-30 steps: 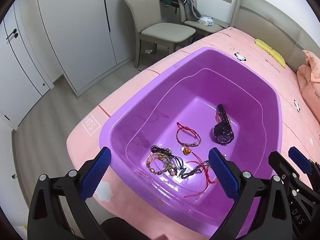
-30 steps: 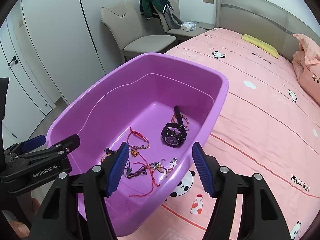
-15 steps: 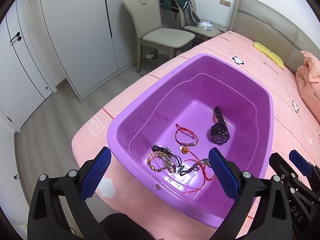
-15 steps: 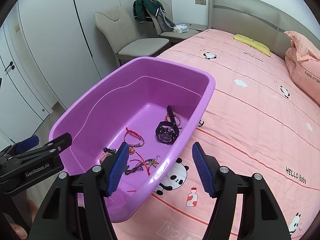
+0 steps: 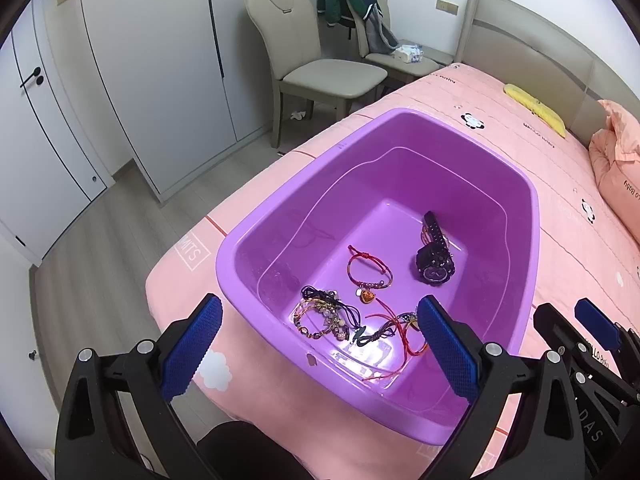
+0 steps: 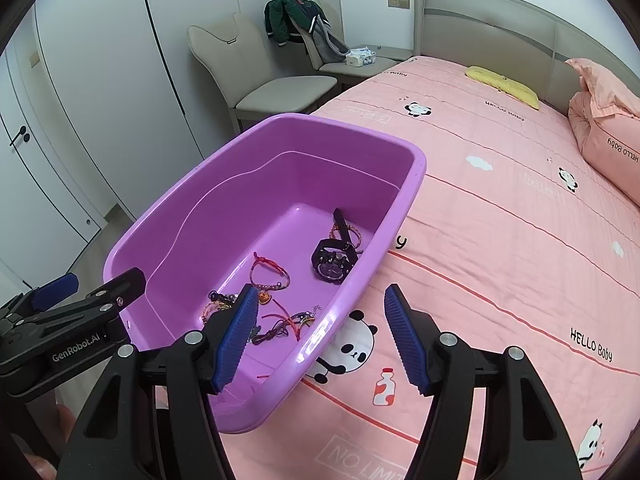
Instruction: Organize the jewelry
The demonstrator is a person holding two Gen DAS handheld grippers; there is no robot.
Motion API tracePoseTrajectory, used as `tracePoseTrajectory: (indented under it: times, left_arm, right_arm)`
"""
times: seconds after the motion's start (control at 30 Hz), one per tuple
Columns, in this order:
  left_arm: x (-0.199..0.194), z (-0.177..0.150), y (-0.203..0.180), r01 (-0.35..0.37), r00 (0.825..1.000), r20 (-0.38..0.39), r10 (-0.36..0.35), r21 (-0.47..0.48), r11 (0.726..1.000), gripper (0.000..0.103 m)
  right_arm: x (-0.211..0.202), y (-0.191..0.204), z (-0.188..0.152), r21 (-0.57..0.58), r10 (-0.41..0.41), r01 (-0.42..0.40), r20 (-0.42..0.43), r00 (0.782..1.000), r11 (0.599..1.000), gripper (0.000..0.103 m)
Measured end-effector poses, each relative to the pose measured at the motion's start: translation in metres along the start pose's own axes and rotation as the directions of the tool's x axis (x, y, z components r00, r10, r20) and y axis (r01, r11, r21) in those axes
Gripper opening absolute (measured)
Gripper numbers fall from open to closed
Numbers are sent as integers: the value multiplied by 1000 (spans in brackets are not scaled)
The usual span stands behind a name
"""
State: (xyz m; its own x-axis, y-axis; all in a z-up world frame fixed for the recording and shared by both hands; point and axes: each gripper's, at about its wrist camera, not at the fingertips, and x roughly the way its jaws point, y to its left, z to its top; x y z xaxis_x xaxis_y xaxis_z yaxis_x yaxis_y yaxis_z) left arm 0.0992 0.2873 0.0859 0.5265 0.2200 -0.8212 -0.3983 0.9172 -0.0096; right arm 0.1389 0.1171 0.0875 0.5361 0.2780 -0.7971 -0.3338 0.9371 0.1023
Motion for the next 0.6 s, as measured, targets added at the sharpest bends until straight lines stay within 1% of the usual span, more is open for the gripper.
tracePoseTrajectory:
  times: [0.6]
  left_arm:
    - [-6,-1,3,-9,1000,8,9,-5,1000,96]
  right_arm:
    - [-8,0,-5,-12,-20,20,6,1000,1000,63]
